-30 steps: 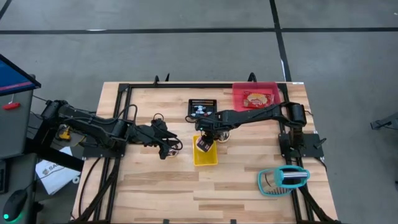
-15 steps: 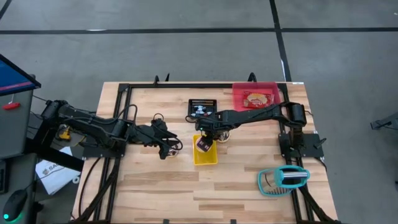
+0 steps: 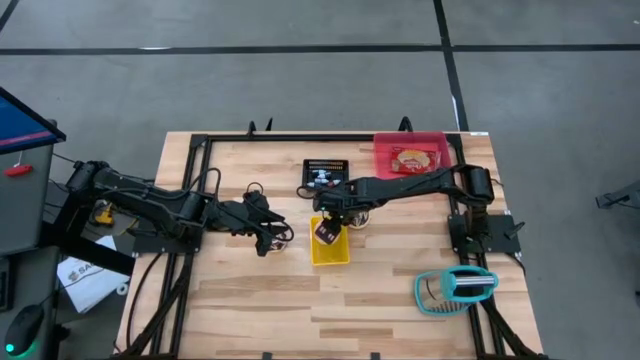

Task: Pick & Place Food Item
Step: Put the right black donut into the yellow bin

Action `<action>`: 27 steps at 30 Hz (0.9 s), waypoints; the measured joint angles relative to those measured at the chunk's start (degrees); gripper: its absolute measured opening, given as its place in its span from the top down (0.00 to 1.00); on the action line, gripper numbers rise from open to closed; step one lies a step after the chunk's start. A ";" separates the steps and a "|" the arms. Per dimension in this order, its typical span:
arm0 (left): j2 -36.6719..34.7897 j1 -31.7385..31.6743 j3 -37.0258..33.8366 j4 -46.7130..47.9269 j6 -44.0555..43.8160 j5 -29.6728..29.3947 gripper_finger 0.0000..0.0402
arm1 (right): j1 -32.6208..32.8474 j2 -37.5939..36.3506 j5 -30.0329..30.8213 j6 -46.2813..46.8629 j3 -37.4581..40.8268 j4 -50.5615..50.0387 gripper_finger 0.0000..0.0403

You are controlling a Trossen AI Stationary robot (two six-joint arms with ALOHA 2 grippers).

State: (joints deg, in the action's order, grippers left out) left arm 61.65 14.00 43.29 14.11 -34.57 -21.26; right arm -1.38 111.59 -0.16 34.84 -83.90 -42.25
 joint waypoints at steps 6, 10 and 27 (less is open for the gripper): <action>0.00 0.00 0.00 -0.02 0.00 -0.22 0.60 | 0.12 0.00 4.51 -0.65 -3.75 -4.28 0.54; 0.00 0.00 0.00 -0.02 0.00 -0.24 0.60 | 0.11 -0.02 8.49 -0.01 -4.50 -10.20 0.54; 0.00 0.01 0.00 -1.46 1.24 -0.19 0.60 | -2.29 -4.09 10.92 4.44 6.31 -14.52 0.53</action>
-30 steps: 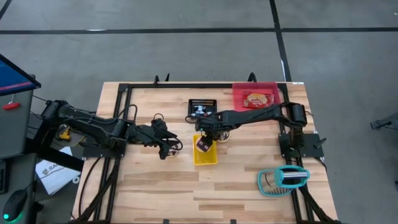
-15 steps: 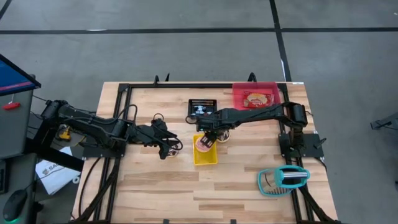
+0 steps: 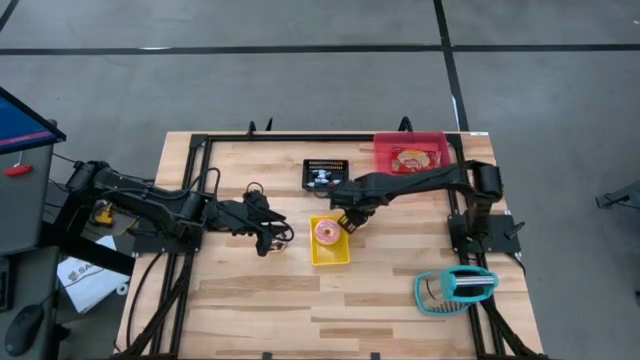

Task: Pick & Place Food Item
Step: Put the right black donut into the yellow bin

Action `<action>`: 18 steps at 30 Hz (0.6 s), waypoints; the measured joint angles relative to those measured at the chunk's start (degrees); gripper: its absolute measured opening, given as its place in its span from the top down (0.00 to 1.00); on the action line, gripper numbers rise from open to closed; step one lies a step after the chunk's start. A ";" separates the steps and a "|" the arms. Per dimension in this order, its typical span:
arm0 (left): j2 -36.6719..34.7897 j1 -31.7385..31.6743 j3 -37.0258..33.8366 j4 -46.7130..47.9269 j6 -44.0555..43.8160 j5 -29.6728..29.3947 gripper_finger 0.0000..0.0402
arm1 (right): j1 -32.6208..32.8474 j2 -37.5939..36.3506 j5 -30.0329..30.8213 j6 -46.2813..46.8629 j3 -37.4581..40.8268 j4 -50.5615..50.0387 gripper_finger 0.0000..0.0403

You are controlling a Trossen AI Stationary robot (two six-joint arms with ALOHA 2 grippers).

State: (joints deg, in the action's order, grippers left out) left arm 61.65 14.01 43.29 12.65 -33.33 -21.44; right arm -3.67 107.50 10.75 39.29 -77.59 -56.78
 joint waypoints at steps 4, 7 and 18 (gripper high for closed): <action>0.00 0.01 0.00 -0.20 0.01 0.01 0.60 | -0.75 -2.98 1.34 0.42 -0.12 0.47 0.53; 0.00 -0.01 0.00 -0.36 0.01 0.04 0.60 | -2.12 -3.20 0.88 0.38 -0.10 -0.31 0.53; 0.00 0.00 0.00 -1.71 -0.10 0.21 0.60 | -7.35 -3.23 -7.83 0.37 1.95 0.94 0.53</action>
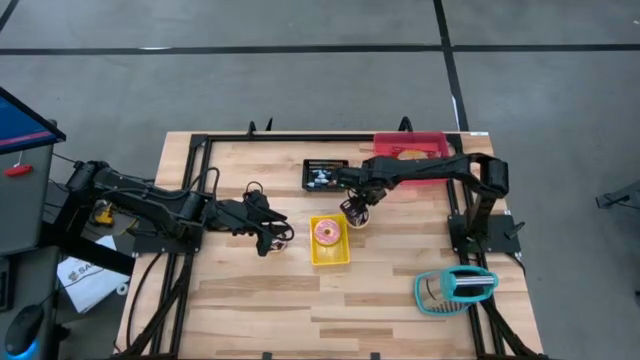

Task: Pick & Place Food Item
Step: Put the right black donut into the yellow bin

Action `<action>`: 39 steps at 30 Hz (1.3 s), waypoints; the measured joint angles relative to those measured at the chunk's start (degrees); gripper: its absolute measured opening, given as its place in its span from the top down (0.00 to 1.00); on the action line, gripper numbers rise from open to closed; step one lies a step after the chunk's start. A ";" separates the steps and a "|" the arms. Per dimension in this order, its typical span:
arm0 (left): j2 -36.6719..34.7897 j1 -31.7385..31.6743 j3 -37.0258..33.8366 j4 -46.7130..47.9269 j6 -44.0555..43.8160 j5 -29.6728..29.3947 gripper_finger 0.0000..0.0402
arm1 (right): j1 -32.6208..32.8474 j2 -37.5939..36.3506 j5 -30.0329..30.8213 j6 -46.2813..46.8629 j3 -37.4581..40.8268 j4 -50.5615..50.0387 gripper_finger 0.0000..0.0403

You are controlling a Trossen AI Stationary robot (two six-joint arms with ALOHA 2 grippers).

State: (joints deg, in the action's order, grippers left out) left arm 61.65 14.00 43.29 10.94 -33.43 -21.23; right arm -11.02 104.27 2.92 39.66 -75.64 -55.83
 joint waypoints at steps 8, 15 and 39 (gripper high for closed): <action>0.00 0.00 0.00 -0.37 0.00 -0.02 0.60 | 0.88 0.02 -2.96 1.20 4.88 4.32 0.53; 0.00 0.00 0.00 -0.44 -0.02 -0.08 0.60 | 0.57 0.02 -2.68 2.56 6.44 7.81 0.53; 0.00 0.01 0.00 -0.52 0.00 -0.20 0.60 | -1.54 0.02 -3.11 1.51 6.47 8.72 0.53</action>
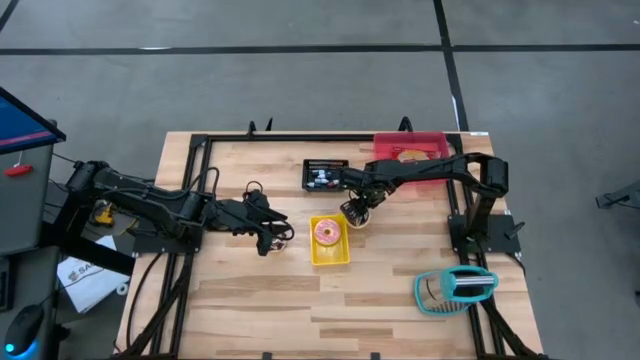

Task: Pick & Place Food Item
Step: Put the right black donut into the yellow bin

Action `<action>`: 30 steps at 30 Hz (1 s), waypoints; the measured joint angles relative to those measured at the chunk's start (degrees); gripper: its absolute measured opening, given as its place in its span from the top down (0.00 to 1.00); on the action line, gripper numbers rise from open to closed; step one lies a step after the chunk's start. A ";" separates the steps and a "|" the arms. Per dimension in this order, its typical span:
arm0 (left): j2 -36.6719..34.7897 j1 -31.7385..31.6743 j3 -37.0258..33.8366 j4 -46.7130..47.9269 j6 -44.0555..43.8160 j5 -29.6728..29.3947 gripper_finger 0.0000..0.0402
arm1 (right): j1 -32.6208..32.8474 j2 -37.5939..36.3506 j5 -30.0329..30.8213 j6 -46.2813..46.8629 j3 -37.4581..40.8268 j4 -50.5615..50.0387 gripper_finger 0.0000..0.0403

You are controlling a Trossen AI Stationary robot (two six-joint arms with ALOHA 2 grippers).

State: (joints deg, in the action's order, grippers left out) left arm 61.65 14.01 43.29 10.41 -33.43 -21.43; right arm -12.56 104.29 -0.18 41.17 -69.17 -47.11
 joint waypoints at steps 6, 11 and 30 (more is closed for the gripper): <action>0.00 0.00 0.00 -0.04 0.00 0.02 0.60 | 0.59 0.00 -0.30 0.18 0.09 0.53 0.53; 0.00 -0.01 0.00 -0.02 0.00 0.16 0.60 | 1.60 0.00 0.60 0.22 0.12 0.01 0.53; 0.00 0.00 0.00 -0.37 0.02 0.19 0.60 | 1.25 0.04 -1.13 2.21 4.79 5.81 0.54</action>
State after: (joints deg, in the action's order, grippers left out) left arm 61.65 14.01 43.29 10.04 -33.41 -21.24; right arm -11.31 104.33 -1.31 43.38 -64.38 -41.30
